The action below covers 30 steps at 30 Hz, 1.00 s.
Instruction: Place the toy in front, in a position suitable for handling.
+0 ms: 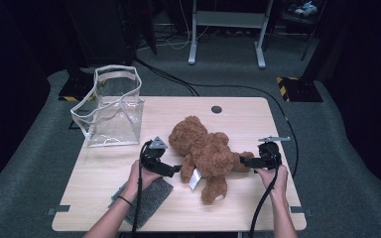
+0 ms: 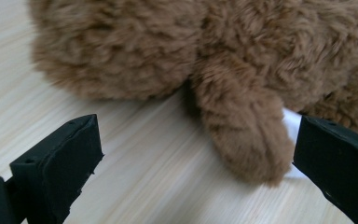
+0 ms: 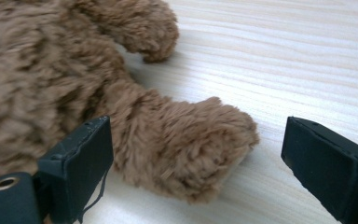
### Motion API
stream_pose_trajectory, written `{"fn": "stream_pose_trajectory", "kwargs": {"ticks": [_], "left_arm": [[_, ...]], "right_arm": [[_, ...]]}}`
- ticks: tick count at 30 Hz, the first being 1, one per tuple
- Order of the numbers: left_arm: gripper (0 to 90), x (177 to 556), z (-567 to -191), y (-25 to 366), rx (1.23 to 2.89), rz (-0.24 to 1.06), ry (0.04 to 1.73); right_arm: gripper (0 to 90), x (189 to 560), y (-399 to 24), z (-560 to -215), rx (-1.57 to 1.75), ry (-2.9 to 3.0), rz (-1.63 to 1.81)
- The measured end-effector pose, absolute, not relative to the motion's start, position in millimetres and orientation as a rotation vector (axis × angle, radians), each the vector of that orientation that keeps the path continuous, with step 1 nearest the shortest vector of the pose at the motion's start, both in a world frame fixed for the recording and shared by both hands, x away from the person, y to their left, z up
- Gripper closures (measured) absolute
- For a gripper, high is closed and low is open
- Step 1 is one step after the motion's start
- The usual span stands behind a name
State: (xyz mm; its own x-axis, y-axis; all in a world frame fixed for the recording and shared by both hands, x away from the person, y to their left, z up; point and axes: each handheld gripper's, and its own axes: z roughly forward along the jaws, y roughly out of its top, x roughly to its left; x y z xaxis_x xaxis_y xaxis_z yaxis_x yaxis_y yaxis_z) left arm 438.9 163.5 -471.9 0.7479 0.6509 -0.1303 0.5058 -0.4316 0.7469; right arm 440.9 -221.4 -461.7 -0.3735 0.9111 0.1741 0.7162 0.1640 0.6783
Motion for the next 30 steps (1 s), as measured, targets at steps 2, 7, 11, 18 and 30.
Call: {"fn": "stream_pose_trajectory", "kwargs": {"ticks": [2, 7, 11, 18, 30], "left_arm": [[2.1, 441, -473, 154, 2.13, 0.214, 0.854], [8.9, 450, -478, 139, 2.133, 0.179, 0.863], [17.3, 452, -482, 129, 2.141, 0.149, 0.875], [43.5, 457, -492, 121, 2.156, 0.111, 0.888], [76.9, 454, -497, 119, 2.147, 0.145, 0.857]], "right_arm": [[9.0, 444, -221, -464, 1.59, 2.162, 1.015], [9.2, 448, -222, -473, 1.658, 2.168, 1.033], [8.7, 448, -222, -480, 1.704, 2.193, 1.031], [17.7, 452, -219, -493, 1.707, 2.225, 1.028], [56.8, 451, -211, -494, 1.593, 2.253, 1.013]]}}
